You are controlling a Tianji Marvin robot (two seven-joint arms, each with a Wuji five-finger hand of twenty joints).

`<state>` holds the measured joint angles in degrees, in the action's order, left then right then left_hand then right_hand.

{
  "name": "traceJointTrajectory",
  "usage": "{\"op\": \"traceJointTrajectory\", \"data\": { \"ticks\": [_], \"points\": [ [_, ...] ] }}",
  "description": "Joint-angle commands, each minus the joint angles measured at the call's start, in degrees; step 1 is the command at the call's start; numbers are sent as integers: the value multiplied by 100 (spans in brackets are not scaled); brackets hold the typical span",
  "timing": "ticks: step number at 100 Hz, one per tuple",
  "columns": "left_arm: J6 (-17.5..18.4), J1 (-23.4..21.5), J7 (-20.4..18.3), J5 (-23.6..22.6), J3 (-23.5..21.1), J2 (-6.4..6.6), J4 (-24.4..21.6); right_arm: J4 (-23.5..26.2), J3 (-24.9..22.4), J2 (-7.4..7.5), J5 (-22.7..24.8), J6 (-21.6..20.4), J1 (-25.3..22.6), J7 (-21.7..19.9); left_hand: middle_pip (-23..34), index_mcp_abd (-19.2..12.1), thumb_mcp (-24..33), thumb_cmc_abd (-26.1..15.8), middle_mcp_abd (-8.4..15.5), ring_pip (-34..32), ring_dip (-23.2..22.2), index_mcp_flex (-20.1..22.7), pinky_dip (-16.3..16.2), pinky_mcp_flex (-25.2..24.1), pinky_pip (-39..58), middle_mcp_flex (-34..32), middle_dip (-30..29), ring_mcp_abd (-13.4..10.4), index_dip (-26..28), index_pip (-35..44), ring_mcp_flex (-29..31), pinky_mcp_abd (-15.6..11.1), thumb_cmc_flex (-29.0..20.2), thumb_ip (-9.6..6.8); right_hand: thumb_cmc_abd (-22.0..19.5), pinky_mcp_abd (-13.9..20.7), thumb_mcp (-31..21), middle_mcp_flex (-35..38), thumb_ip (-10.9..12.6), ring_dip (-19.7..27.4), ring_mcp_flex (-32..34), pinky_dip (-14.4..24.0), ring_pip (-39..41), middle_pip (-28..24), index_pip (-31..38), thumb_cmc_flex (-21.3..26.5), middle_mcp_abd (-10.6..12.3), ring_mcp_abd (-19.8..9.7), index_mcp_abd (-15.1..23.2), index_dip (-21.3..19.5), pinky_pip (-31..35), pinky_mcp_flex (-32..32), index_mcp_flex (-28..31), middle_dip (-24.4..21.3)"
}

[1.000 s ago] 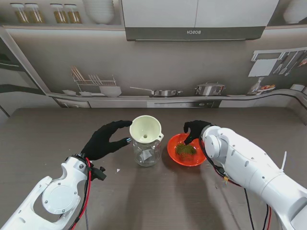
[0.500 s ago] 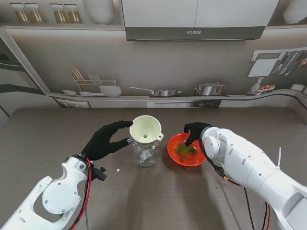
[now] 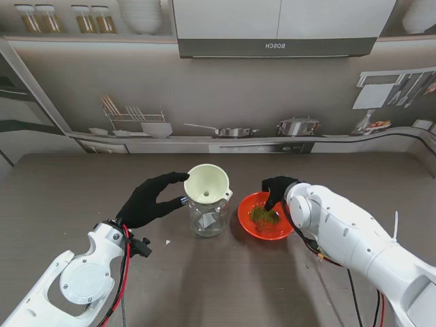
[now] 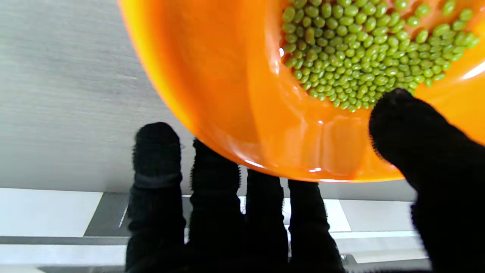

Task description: Pour mung beans into a glass jar with a funnel

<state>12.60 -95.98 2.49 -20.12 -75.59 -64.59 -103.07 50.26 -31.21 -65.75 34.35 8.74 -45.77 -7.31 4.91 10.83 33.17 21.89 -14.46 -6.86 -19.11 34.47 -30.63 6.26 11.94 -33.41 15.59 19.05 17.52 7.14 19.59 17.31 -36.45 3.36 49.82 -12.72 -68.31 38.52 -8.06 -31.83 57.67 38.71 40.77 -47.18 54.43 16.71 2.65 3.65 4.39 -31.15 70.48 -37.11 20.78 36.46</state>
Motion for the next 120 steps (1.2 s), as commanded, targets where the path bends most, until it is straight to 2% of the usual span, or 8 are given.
{"op": "traceJointTrajectory", "data": {
  "ticks": [1,31,55,67,72,81,105,120],
  "points": [
    [-26,-11,-113,23,3,-7,-24,38,8,-11,42,16,-45,-53,-47,0,-105,-15,13,-71,-59,35,5,15,-136,-41,-22,-8,20,-7,110,-143,-110,-131,179,84,-72,-270,-137,12,-106,-62,-57,60,-120,-166,-78,76,-72,142,127,78,-264,-36],
    [-51,-10,-155,52,2,-1,-38,-74,189,-51,-43,39,84,-146,-49,9,-124,-34,-4,-70,-64,32,1,4,-140,-46,-21,-10,19,-9,119,-129,-114,-132,358,146,-233,-196,-135,-96,84,-56,249,-338,137,84,-92,-53,-91,31,222,-70,-52,99],
    [-72,-12,-177,68,3,1,-45,-138,162,-105,-117,66,65,-40,-48,12,-134,-44,-27,-76,-68,73,-2,14,-137,-57,-21,2,24,4,140,-119,-120,-133,654,244,-600,1185,-196,-368,1049,-106,1113,-972,906,596,210,-436,-412,-237,695,-762,977,576],
    [-78,-9,-187,79,5,2,-44,-220,165,-148,-147,22,59,76,-47,19,-135,-45,-35,-79,-70,80,0,7,-141,-62,-20,16,24,6,144,-112,-125,-135,1022,366,-610,2037,-1181,-526,1632,-252,1539,-1032,1289,1047,341,-620,-305,40,956,-1164,1652,1050],
    [-81,-9,-185,81,6,2,-44,-278,169,-174,-168,-22,57,147,-47,32,-135,-50,-31,-83,-71,84,-1,15,-138,-64,-20,9,25,7,151,-114,-123,-135,1081,411,-604,2417,-1285,-661,1786,-306,1786,-992,1667,1195,377,-646,-80,682,1059,-1354,1885,1121],
    [-96,-14,-182,83,3,0,-49,-360,198,-204,-223,-115,72,184,-46,32,-137,-57,-44,-85,-73,110,-1,15,-139,-69,-19,13,28,17,155,-106,-128,-135,1094,542,-549,2895,-1369,-902,1795,-296,2264,-876,1904,1296,387,-620,359,1012,1162,-1602,2282,1136],
    [-152,-25,-185,188,18,-11,-74,-357,185,-204,-419,-185,99,-42,-56,48,-204,-227,-89,-86,-73,113,-4,17,-137,-67,-23,48,23,7,167,-79,-129,-126,-452,823,-540,3178,-1089,-964,1784,-168,2346,-347,1787,1173,284,-591,234,1311,1091,-1824,2377,1144],
    [-207,-29,-193,292,33,-19,-93,-277,117,-165,-499,-175,104,-229,-65,68,-288,-319,-123,-90,-81,116,-10,3,-136,-67,-28,82,17,0,192,-62,-169,-130,-898,944,-580,3292,-1101,-1091,1795,-42,2540,-295,1768,1295,272,-654,20,1219,1121,-1971,2280,1139]
  ]
}}
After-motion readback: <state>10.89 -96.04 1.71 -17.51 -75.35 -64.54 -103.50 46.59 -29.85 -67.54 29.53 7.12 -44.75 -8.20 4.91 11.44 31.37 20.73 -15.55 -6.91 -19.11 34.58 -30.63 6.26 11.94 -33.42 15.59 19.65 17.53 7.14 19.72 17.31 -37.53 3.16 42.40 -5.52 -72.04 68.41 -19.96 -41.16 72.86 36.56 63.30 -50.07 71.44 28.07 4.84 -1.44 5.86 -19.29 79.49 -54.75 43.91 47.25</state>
